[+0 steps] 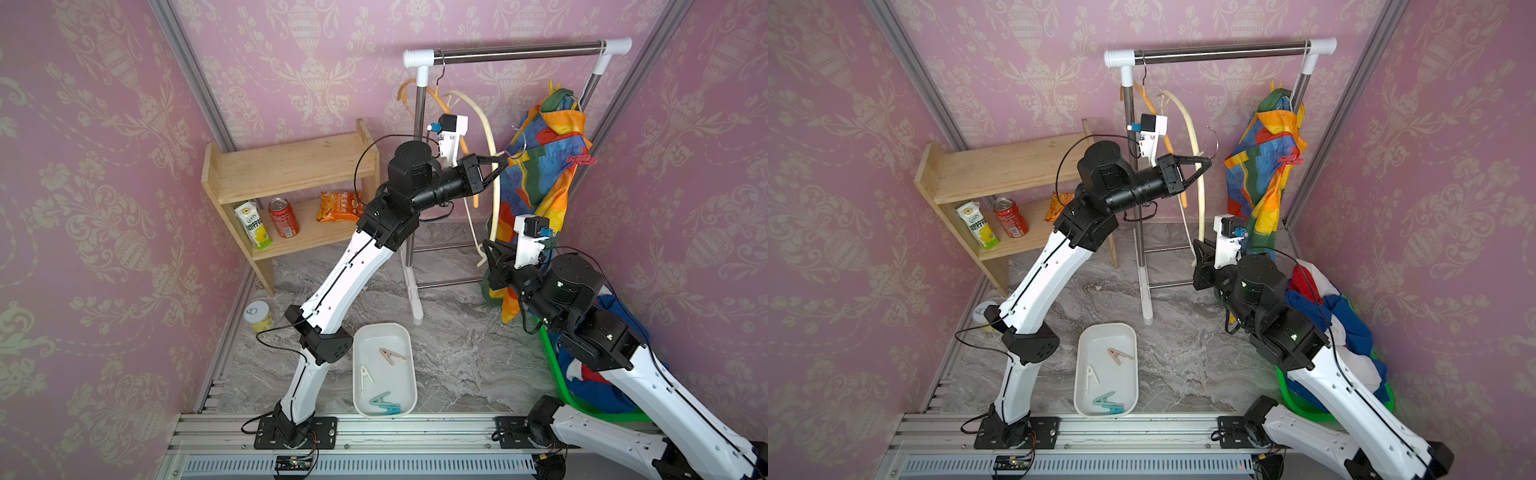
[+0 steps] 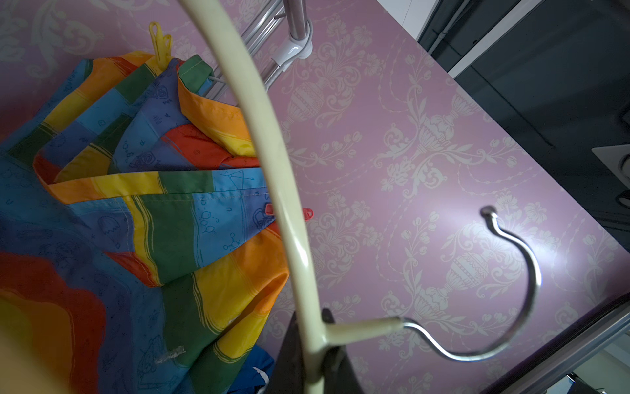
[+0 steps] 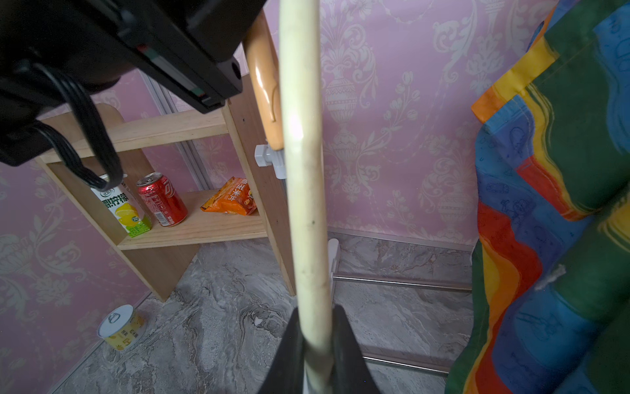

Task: Remove the clothespins securing jackets to the hanger
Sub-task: Place the hanger on the clothesline.

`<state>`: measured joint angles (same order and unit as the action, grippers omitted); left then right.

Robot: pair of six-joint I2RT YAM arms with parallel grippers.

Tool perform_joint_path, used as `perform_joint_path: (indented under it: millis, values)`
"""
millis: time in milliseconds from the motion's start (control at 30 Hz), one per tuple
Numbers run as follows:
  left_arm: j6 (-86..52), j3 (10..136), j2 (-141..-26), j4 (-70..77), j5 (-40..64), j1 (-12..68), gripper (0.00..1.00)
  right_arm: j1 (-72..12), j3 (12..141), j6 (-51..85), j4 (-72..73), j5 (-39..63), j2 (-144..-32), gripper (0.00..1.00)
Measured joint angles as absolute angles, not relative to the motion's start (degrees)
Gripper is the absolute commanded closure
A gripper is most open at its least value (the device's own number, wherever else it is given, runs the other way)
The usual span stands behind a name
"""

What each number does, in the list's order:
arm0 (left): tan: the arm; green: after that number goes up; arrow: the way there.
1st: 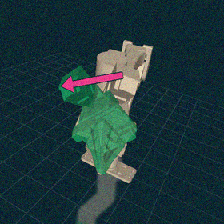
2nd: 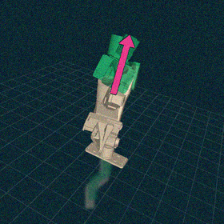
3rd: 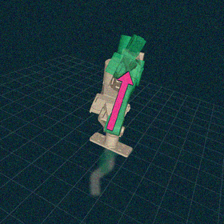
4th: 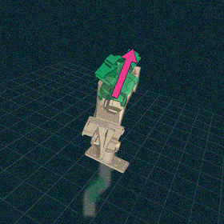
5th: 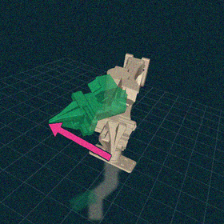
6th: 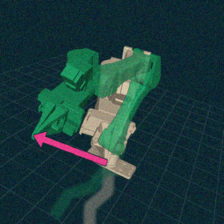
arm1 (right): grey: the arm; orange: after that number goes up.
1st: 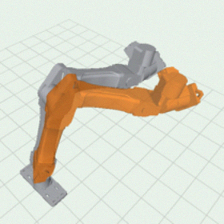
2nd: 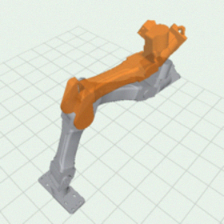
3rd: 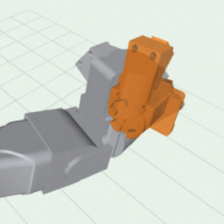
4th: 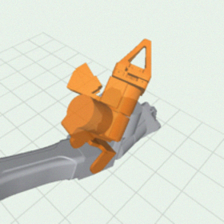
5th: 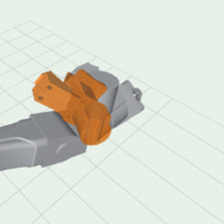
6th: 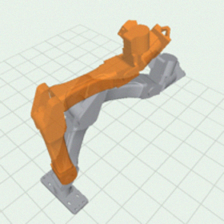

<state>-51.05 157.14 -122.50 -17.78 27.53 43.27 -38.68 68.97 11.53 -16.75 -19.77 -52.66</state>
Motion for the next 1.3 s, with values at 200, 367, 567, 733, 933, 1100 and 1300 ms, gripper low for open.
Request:
perform_joint_path:
  millis: [200,367,567,733,933,1100,1300]
  values:
    - [-51.03,157.14,-122.43,-16.95,28.36,43.27,0.02,-38.65,70.48,11.55,-19.73,-22.9,-52.66,1.0]
    - [-49.36,157.14,-121.34,-17.43,29.23,43.27,0.01,-38.24,74.48,11.03,-23.49,-25.23,-54.35,1.0]
    - [-44.16,157.14,-117.86,-19.99,29.71,43.27,0.01,-37.56,80.82,7.22,-26.44,-25.3,-59.75,1.0]
    - [-38.17,155.79,-113.21,-23.51,30.28,43.27,0.01,-34.41,89.41,3.95,-27.4,-23.7,-66.83,1.0]
    - [-30.83,144.97,-103.59,-25.82,27.24,43.27,0.01,-30.26,96.92,1.87,-31.7,-22.37,-71.26,1.0]
    - [-27.29,141.75,-100.99,-25.93,24.14,43.05,0.01,-30.02,95.31,2.0,-35.66,-21.26,-66.92,1.0]
    - [-26.81,147.59,-105.86,-26.76,24.12,41.71,0.01,-30.02,94.08,2.37,-40.64,-21.47,-60.36,1.0]
